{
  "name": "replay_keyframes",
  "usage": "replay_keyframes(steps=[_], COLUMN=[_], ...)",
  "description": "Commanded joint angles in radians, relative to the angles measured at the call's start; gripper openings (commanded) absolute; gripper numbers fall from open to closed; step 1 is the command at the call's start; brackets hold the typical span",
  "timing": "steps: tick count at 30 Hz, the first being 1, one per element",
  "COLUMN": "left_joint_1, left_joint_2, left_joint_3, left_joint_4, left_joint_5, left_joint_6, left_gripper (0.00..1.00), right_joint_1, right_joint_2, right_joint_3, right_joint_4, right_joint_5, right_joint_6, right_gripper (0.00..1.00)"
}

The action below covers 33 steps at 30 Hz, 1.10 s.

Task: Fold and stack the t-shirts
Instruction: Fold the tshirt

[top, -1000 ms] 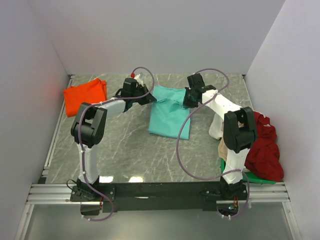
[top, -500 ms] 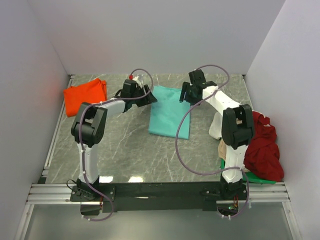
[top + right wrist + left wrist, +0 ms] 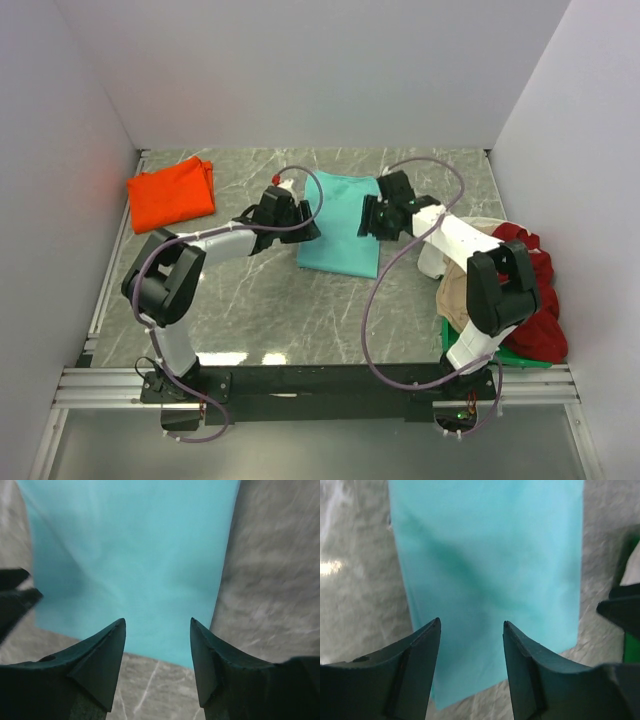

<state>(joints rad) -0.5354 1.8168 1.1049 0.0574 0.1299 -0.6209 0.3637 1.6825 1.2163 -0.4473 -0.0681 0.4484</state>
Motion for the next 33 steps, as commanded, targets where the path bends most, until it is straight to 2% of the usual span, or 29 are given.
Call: replay_keyframes(steps=[1, 9, 14, 33], left_joint_1=[-0.005, -0.015, -0.035, -0.069], left_joint_2=[-0.074, -0.114, -0.116, -0.157], left_joint_3=[-0.071, -0.203, -0.223, -0.3], left_joint_4=[0.007, 0.079, 0.082, 0.018], left_joint_5=[-0.043, 0.019, 0.013, -0.11], left_joint_6=[-0.006, -0.057, -0.063, -0.08], left_gripper=[0.58, 0.55, 0.55, 0.44], right_joint_1=[0.037, 0.09, 0.103, 0.104], right_joint_2=[-0.067, -0.141, -0.147, -0.172], right_joint_3=[-0.089, -0.248, -0.297, -0.371], right_joint_4=[0.032, 0.064, 0.068, 0.075], right_joint_5=[0.017, 0.037, 0.057, 0.123], right_joint_6=[0.022, 0.064, 0.075, 0.076], right_gripper=[0.6, 0.58, 0.57, 0.52])
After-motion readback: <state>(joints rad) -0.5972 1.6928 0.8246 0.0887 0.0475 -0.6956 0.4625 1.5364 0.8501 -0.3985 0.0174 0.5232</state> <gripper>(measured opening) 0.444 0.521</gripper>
